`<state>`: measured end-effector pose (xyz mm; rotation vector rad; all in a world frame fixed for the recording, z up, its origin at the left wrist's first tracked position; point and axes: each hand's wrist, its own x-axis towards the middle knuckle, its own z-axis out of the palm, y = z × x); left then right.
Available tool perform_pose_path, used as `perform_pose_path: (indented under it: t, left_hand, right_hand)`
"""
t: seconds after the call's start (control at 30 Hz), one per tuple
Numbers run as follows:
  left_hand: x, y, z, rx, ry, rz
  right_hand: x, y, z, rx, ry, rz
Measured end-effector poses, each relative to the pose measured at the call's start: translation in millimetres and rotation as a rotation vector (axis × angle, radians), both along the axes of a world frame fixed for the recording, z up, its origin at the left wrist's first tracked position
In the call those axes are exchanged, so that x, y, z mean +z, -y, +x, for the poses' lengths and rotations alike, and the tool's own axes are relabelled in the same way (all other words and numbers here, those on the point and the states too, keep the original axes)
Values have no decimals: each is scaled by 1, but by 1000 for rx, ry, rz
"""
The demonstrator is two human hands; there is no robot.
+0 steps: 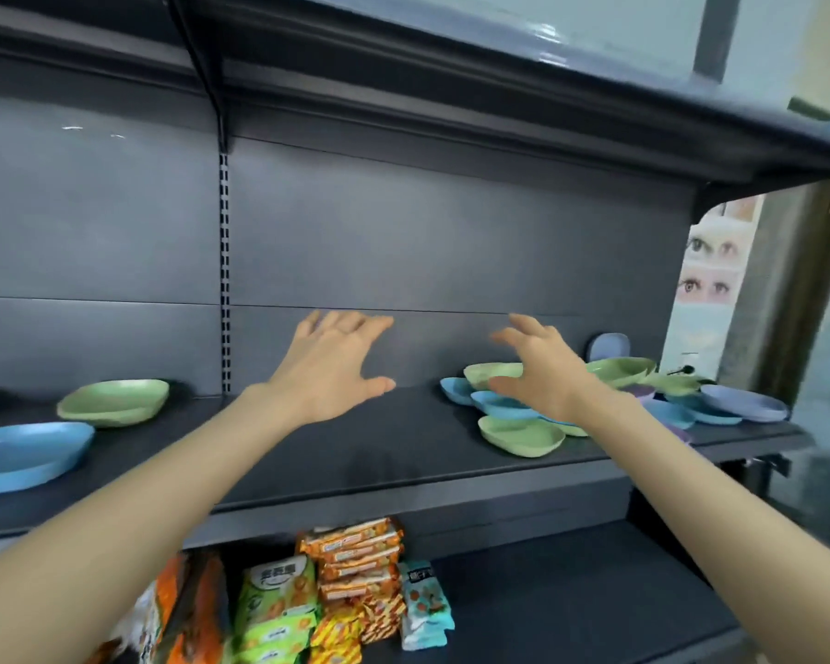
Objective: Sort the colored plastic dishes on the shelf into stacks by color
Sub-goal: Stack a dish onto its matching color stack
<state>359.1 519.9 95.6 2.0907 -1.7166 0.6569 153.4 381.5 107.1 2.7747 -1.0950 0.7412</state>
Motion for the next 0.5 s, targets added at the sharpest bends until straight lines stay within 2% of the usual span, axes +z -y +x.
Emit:
perform_pose_path:
  t: [0.23, 0.5]
  left_hand:
    - [6, 69, -66, -60, 53, 2]
    - [9, 147, -69, -58, 67, -34]
  right_hand:
    - [3, 63, -65, -42, -23, -33]
    - [-5, 148, -80, -82, 4, -39]
